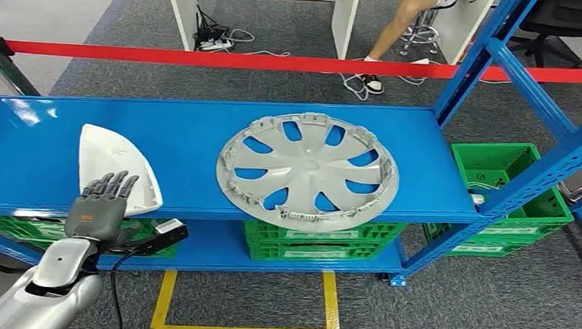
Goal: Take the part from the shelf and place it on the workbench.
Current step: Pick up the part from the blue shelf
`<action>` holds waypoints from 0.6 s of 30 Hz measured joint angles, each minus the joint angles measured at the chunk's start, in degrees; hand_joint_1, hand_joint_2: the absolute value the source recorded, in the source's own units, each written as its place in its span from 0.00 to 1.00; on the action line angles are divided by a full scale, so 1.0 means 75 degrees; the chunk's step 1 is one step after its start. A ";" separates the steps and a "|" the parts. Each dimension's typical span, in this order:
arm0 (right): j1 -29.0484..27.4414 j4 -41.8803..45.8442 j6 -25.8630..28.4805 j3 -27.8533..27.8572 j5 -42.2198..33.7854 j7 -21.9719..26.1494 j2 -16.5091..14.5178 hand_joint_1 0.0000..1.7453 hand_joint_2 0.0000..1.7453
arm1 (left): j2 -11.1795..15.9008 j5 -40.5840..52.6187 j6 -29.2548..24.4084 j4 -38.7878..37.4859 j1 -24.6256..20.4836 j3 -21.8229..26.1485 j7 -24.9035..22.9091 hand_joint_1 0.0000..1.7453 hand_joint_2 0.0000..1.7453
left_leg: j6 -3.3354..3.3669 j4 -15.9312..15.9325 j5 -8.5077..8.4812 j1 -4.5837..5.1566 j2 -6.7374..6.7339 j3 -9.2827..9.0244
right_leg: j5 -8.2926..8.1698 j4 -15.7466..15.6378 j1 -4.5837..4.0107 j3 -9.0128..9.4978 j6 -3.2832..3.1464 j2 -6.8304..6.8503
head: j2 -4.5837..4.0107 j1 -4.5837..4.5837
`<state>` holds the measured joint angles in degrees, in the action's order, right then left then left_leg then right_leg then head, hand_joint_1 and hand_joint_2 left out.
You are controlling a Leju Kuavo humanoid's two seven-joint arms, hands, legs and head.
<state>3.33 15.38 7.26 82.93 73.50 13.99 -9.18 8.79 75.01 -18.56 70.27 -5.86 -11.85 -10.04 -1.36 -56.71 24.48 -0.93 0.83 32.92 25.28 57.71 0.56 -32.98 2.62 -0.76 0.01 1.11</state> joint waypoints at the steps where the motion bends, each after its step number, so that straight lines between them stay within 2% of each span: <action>1: 0.0000 0.0000 0.0000 0.0000 0.0000 -0.0001 0.0000 0.00 0.00 | 0.0000 -0.0013 0.0004 0.0000 -0.0004 0.0003 0.0003 0.97 1.00 | 0.0000 0.0000 0.0000 0.0000 0.0000 0.0000 | 0.0000 0.0000 0.0000 0.0000 0.0000 0.0000 | 0.0000 0.0000; 4: 0.0003 -0.0007 0.0000 0.0000 0.0000 -0.0003 0.0000 0.00 0.00 | 0.0000 -0.0069 0.0021 -0.0001 -0.0029 0.0017 0.0021 1.00 1.00 | 0.0000 0.0000 0.0000 0.0000 0.0000 0.0000 | 0.0000 0.0000 0.0000 0.0000 0.0000 0.0000 | -0.0001 0.0000; 18: 0.0049 -0.0040 -0.0001 0.0000 -0.0007 -0.0003 0.0000 0.00 0.00 | 0.0000 -0.0131 0.0039 -0.0058 -0.0294 0.0029 0.0083 1.00 1.00 | 0.0000 0.0000 0.0000 0.0000 0.0000 -0.0003 | 0.0000 0.0002 0.0000 0.0004 0.0000 -0.0002 | 0.0000 0.0001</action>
<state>3.70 15.08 7.25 82.93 73.46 13.97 -9.18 8.79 74.03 -18.26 69.83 -8.06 -11.63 -9.43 -1.36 -56.71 24.48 -0.93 0.83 32.90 25.28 57.73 0.56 -32.95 2.62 -0.78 0.01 1.12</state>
